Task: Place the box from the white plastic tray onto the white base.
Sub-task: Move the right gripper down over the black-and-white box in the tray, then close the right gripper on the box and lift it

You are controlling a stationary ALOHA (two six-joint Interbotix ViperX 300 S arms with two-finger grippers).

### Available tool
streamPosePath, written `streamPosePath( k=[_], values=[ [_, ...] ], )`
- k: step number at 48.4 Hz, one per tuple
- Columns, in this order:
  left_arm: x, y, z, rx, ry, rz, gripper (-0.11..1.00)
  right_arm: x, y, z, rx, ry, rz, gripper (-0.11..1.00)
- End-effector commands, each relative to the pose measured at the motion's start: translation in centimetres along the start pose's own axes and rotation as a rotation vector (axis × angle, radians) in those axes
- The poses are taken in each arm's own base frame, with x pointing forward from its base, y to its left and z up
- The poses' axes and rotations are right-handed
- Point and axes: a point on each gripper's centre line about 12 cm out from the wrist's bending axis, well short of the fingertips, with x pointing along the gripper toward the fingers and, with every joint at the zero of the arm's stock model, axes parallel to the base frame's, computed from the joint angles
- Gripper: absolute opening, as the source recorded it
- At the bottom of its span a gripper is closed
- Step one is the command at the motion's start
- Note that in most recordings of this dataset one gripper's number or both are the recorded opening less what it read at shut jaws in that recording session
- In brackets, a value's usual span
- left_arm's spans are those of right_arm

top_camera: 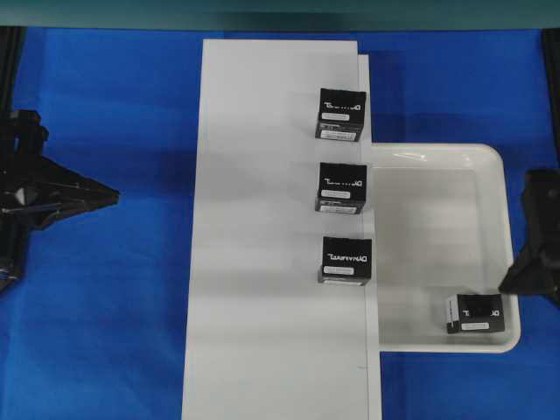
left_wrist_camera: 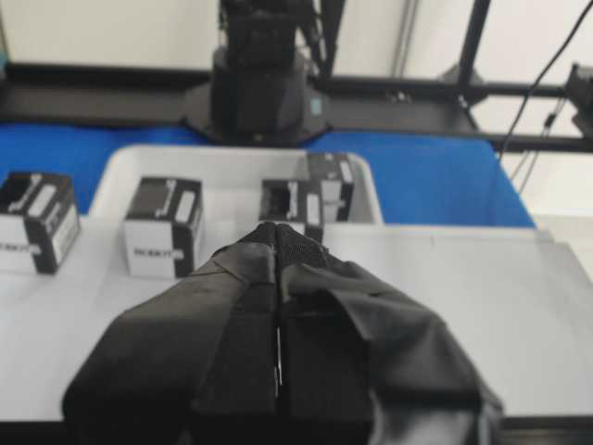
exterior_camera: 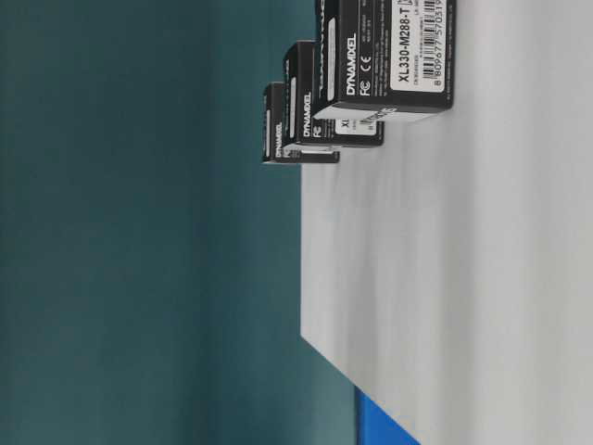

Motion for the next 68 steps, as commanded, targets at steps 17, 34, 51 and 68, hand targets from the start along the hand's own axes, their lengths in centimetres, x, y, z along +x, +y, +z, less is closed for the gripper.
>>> streamPosePath(
  k=[17, 34, 51, 68],
  values=[
    [0.5, -0.1, 0.4, 0.002, 0.014, -0.001, -0.07, 3.3, 0.1, -0.6, -0.010, 0.137, -0.021, 0.02],
    [0.5, 0.0, 0.4, 0.003, 0.014, 0.000, -0.07, 5.1, -0.4, -1.9, 0.029, 0.214, -0.038, 0.50],
    [0.5, 0.0, 0.4, 0.001, 0.015, 0.002, -0.07, 6.8, -0.4, -2.4, 0.077, 0.219, -0.047, 1.00],
    [0.5, 0.0, 0.4, 0.002, 0.015, 0.001, -0.07, 8.8, -0.7, -2.8, 0.076, 0.287, -0.081, 1.00]
  ],
)
